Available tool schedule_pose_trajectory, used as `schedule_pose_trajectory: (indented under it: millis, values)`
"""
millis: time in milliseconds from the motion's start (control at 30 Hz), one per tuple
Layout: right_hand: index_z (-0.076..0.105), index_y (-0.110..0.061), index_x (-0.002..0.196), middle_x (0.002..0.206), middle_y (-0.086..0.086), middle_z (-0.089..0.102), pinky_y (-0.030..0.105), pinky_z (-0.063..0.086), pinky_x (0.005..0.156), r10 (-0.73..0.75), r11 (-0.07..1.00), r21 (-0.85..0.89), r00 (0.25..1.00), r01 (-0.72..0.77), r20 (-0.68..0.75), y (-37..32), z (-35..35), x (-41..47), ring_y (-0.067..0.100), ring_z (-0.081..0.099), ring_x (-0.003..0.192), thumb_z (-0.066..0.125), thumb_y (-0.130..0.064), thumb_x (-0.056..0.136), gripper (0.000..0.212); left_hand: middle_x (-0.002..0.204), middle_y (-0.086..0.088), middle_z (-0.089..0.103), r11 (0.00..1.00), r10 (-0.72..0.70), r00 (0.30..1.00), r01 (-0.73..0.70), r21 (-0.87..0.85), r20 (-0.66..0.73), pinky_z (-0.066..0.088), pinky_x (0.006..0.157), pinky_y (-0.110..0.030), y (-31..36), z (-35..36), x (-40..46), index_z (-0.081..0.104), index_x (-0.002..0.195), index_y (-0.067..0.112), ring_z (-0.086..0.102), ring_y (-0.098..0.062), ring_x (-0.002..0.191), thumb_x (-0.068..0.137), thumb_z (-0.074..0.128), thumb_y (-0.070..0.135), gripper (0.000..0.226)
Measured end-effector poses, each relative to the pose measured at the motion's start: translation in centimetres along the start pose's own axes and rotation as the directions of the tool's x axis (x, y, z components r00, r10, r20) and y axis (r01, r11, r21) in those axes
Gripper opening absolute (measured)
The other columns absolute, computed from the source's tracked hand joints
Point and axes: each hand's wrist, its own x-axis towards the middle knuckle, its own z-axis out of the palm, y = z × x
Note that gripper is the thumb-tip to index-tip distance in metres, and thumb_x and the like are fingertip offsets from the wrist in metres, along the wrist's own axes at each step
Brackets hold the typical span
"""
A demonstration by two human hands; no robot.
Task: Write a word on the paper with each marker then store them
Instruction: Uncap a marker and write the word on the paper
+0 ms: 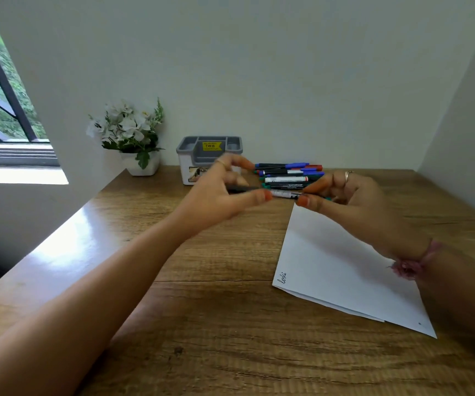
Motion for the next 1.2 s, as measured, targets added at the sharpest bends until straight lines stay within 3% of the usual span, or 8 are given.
schedule_pose_trajectory:
  millis: [133,367,467,600,767,867,1033,1200]
  values:
    - [0.065,-0.018,0.079,0.075,-0.001,0.075,0.014,0.048,0.057,0.158,0.966,0.224,0.982,-0.131,-0.107,0.5,0.1,0.1,0.004,0.067,0.064,0.075,-0.016,0.073,0.011,0.092,-0.007,0.071,0.772,-0.265,0.961,0.164,-0.615,-0.076,0.055,0.064,-0.019,0.3,-0.4,0.4,0.054,0.115,0.009,0.068,-0.011,0.076,0.075,0.071,0.009,0.044]
    - [0.066,-0.012,0.083,0.084,0.009,0.074,0.023,0.052,0.077,0.175,0.957,0.249,0.981,-0.149,-0.084,0.6,2.0,-0.3,0.016,0.068,0.080,0.076,-0.015,0.074,0.014,0.110,-0.015,0.067,0.538,-0.371,0.927,0.170,-0.826,-0.051,0.056,0.085,-0.030,0.1,3.6,0.3,0.059,0.111,-0.001,0.068,-0.021,0.098,0.079,0.067,0.004,0.033]
    - [0.066,-0.016,0.086,0.081,0.003,0.074,0.021,0.050,0.076,0.133,0.980,0.156,0.991,-0.127,-0.030,0.6,2.2,-0.3,0.012,0.069,0.080,0.075,-0.020,0.074,0.016,0.106,-0.015,0.068,0.523,-0.361,0.924,0.092,-0.847,-0.123,0.058,0.078,-0.029,0.6,3.8,0.5,0.059,0.111,-0.003,0.069,-0.021,0.094,0.081,0.063,0.000,0.031]
    - [0.064,-0.028,0.101,0.099,-0.015,0.069,0.017,0.041,0.074,0.061,0.982,-0.183,0.994,-0.043,0.090,1.3,1.5,-0.2,-0.007,0.060,0.093,0.069,-0.032,0.080,0.022,0.088,-0.009,0.070,0.643,-0.349,0.897,0.020,-0.765,-0.270,0.059,0.073,-0.028,0.5,1.6,2.0,0.059,0.106,0.000,0.070,-0.016,0.082,0.081,0.065,0.001,0.025]
    - [0.051,-0.039,0.116,0.117,-0.023,0.051,0.010,0.035,0.095,0.112,0.858,-0.510,0.947,0.061,0.303,2.4,1.2,-0.5,-0.008,0.045,0.111,0.059,-0.042,0.087,0.030,0.088,-0.002,0.068,0.821,-0.253,0.820,-0.100,-0.563,-0.514,0.057,0.074,-0.024,0.5,-3.5,6.5,0.060,0.100,0.007,0.065,-0.013,0.083,0.083,0.067,0.006,0.018]
    - [0.046,-0.047,0.110,0.119,-0.027,0.049,0.023,0.035,0.103,0.119,0.815,-0.567,0.925,0.117,0.361,2.9,1.5,-0.5,-0.007,0.042,0.112,0.051,-0.049,0.089,0.022,0.089,-0.001,0.067,0.905,-0.153,0.728,-0.167,-0.390,-0.668,0.055,0.078,-0.025,-0.2,-7.0,9.8,0.063,0.099,0.011,0.065,-0.015,0.086,0.083,0.068,0.010,0.016]
    - [0.042,-0.052,0.109,0.124,-0.034,0.039,0.021,0.031,0.102,0.123,0.780,-0.609,0.918,0.145,0.377,3.2,2.2,-0.2,-0.009,0.036,0.117,0.044,-0.053,0.090,0.019,0.096,-0.003,0.070,0.989,-0.072,0.586,-0.060,-0.133,-0.807,0.053,0.090,-0.037,-3.9,-10.6,13.8,0.067,0.103,0.014,0.066,-0.018,0.092,0.081,0.071,0.022,0.024]
    - [0.034,-0.060,0.093,0.118,-0.041,0.023,0.021,0.028,0.103,0.207,0.737,-0.665,0.897,0.120,0.390,3.8,2.8,0.4,-0.009,0.029,0.121,0.037,-0.064,0.083,0.011,0.091,-0.008,0.071,0.991,-0.022,0.626,0.117,0.066,-0.779,0.053,0.087,-0.042,-6.7,-11.5,15.7,0.069,0.102,0.008,0.067,-0.023,0.087,0.079,0.073,0.020,0.026]
